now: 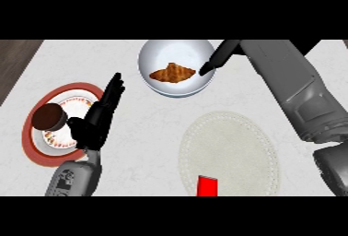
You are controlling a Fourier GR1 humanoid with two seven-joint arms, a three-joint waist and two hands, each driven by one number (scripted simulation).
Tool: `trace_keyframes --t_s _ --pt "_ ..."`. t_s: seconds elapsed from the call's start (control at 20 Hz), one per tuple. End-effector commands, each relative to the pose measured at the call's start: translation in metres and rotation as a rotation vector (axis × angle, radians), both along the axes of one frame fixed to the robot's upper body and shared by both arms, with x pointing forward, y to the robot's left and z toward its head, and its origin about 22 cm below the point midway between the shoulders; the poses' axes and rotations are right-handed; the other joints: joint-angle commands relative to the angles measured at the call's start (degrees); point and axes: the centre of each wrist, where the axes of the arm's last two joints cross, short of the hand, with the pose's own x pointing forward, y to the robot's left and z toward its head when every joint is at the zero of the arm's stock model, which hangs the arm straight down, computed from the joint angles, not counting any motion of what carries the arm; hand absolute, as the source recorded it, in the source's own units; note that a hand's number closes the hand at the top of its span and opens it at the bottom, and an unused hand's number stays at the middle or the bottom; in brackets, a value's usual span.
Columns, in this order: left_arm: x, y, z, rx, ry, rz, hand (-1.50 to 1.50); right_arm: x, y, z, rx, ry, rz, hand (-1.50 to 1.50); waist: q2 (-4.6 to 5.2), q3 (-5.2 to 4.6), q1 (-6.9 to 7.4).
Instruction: Pick the croissant from the placemat and place it in the bowl
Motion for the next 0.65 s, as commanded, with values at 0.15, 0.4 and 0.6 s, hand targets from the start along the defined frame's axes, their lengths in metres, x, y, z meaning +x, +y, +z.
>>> trace_keyframes --t_s 0.15,0.4,0.6 --pt "-0.003 -0.001 0.006 0.006 -0.017 -0.027 0.00 0.003 -0.042 0.007 0.097 0.101 0.138 -1.50 0.41 0.11 1.26" --pt "-0.006 -0.010 0.001 -0.022 -0.003 -0.021 0.00 0.000 -0.061 0.001 0.084 0.119 0.168 -1.50 0.50 0.17 1.13" --pt "0.001 -0.003 0.013 -0.002 0.001 -0.022 0.00 -0.001 -0.066 -0.001 0.066 0.126 0.179 -1.50 0.40 0.21 0.85"
